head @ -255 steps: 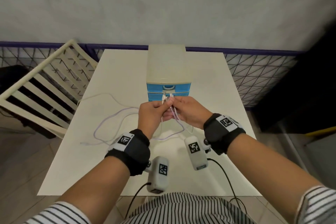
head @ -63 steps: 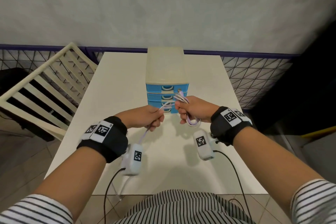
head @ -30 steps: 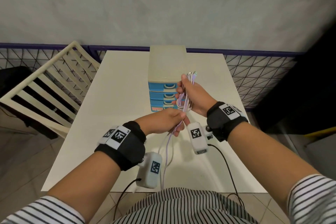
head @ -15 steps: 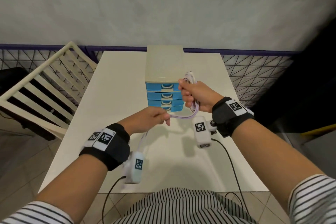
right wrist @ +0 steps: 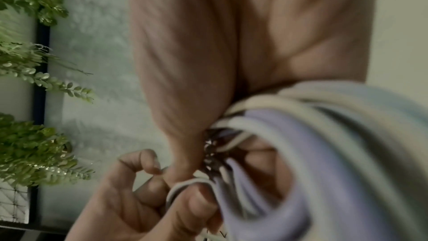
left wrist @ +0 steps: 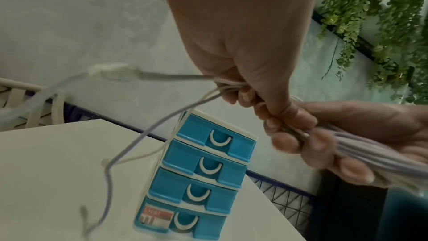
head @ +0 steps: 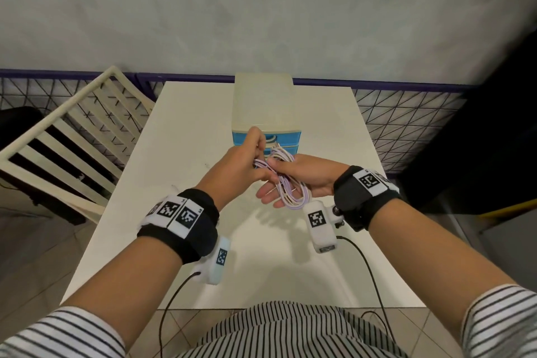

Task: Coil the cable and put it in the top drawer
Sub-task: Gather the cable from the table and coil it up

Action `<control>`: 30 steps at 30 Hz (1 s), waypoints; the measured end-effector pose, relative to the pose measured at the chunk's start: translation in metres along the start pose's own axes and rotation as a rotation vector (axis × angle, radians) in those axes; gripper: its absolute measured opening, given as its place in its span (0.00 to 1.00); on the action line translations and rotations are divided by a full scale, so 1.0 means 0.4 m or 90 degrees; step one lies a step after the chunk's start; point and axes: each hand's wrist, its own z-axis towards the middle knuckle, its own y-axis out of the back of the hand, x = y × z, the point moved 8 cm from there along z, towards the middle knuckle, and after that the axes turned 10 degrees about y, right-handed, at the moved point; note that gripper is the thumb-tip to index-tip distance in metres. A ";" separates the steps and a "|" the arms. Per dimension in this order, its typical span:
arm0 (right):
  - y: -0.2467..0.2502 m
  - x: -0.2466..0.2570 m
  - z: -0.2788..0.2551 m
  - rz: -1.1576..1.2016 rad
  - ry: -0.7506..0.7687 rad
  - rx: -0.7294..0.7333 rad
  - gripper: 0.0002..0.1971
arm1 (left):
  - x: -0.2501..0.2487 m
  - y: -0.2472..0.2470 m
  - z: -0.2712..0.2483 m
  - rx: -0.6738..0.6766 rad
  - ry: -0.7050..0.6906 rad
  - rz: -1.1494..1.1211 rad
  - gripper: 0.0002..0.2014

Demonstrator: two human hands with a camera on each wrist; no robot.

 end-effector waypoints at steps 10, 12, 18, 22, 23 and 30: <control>0.009 0.018 -0.007 -0.158 0.014 0.027 0.09 | 0.064 -0.008 0.011 0.025 0.064 0.130 0.18; 0.021 0.029 -0.001 -0.182 0.033 -0.002 0.09 | 0.081 0.000 0.016 0.021 0.086 0.129 0.15; 0.125 0.056 0.003 -0.283 0.085 -0.182 0.10 | 0.140 -0.012 -0.008 0.207 0.191 0.084 0.17; 0.135 0.057 0.020 -0.262 0.121 -0.270 0.12 | 0.083 -0.046 -0.011 0.210 0.181 -0.062 0.17; 0.126 0.057 0.026 -0.255 0.131 -0.273 0.14 | 0.067 -0.053 -0.006 0.192 0.162 -0.051 0.16; 0.042 0.025 0.047 0.021 0.060 -0.142 0.35 | 0.019 -0.084 0.001 0.139 0.075 0.036 0.14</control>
